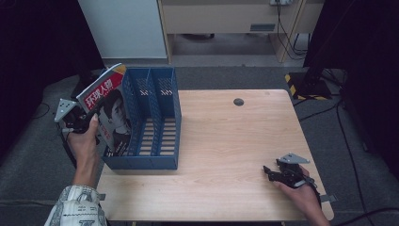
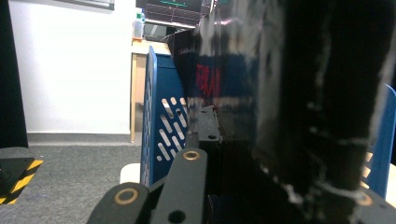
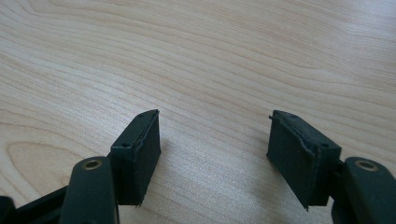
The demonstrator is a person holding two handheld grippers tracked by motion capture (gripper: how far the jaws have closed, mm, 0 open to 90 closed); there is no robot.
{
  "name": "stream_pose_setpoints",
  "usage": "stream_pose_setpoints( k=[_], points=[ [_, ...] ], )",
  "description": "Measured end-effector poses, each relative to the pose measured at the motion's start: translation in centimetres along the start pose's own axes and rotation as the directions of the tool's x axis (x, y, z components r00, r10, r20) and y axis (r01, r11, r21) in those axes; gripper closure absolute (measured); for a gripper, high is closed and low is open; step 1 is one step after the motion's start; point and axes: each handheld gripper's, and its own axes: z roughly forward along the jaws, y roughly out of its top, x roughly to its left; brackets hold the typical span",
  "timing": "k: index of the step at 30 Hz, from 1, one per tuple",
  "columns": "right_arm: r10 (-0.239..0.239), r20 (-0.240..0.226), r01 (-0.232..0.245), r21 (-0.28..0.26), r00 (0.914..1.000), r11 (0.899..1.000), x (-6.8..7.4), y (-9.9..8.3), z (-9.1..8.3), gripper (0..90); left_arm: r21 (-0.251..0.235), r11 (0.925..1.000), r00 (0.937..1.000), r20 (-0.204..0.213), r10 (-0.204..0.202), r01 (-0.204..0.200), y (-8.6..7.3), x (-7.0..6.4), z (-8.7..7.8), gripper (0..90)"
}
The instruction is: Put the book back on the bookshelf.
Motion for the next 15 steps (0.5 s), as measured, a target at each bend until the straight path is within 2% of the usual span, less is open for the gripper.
stream_pose_setpoints(
  k=[7, 15],
  points=[
    [0.0, 0.0, 0.0, 0.0, 1.0, 1.0, 0.01, 0.0, 0.0, 34.5, -0.003, 1.0, 0.9999, -0.016, -0.004, 0.004, -0.22, 0.03, 0.04, 86.5],
    [0.0, 0.0, 0.0, 0.0, 1.0, 1.0, 0.01, -0.01, -0.01, 34.5, 0.0, 1.0, 0.9999, -0.01, 0.003, -0.003, -0.4, 0.01, 0.05, 86.5]
  ],
)
